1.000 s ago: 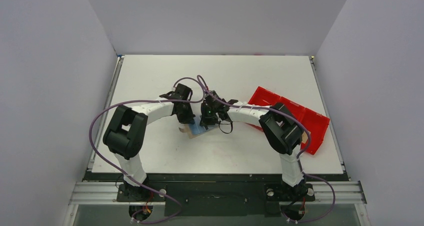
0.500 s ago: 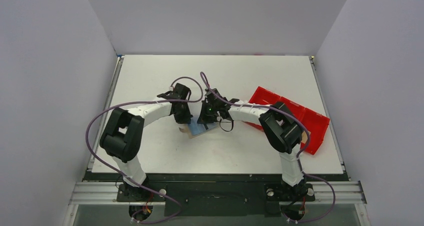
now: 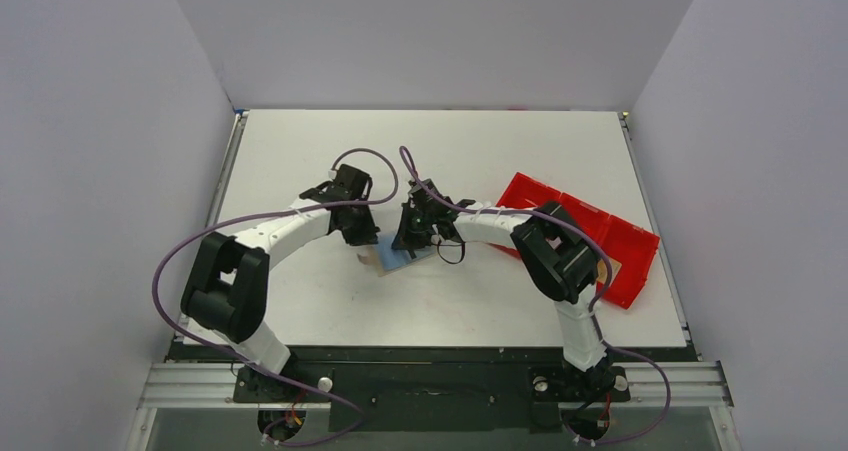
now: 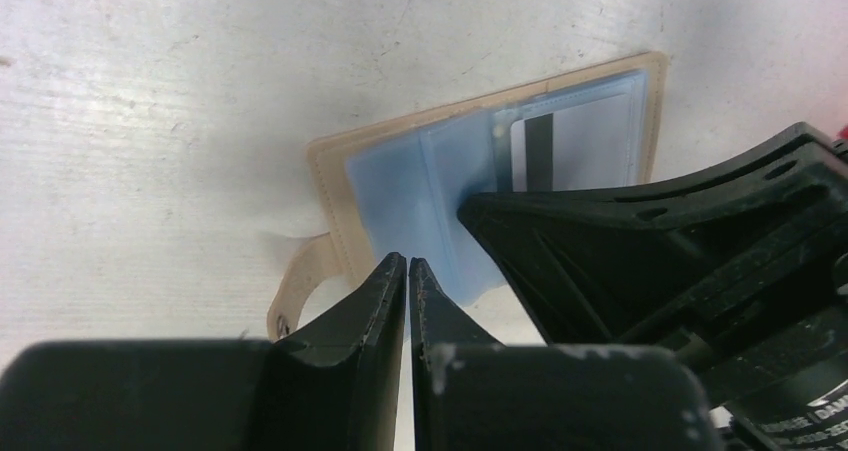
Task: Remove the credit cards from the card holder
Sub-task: Remove the credit card from the card holder.
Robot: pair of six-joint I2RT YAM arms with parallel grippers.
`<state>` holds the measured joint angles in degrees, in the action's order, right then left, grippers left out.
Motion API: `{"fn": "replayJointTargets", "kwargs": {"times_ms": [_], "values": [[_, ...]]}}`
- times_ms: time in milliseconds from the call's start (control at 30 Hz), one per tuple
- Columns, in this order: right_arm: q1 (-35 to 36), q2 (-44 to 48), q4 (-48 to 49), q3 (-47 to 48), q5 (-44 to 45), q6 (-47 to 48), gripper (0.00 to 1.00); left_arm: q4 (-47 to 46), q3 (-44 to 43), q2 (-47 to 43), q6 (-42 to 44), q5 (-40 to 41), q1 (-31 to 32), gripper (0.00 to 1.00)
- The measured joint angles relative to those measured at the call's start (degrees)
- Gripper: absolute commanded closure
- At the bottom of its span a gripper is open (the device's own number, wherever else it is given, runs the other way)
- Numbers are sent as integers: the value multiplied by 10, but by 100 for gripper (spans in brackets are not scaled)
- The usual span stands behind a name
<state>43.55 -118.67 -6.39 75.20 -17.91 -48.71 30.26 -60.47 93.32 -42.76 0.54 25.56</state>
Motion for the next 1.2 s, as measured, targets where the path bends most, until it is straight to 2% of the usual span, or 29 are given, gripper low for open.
{"fn": "replayJointTargets", "kwargs": {"times_ms": [233, 400, 800, 967, 1200], "values": [[1, 0, 2, 0, 0, -2, 100, -73, 1, 46, -21, -58, -14, 96], [1, 0, 3, -1, 0, -2, 100, -111, 4, 81, -36, -72, -14, 100], [-2, 21, -3, -17, 17, 7, 100, -122, 4, 97, -46, -66, -17, 100], [-19, 49, -13, -27, 27, 16, 91, -124, 8, 94, -46, -63, -17, 100], [-33, 55, -16, -27, 34, 20, 88, -124, 19, 81, -41, -48, -17, 100]]}}
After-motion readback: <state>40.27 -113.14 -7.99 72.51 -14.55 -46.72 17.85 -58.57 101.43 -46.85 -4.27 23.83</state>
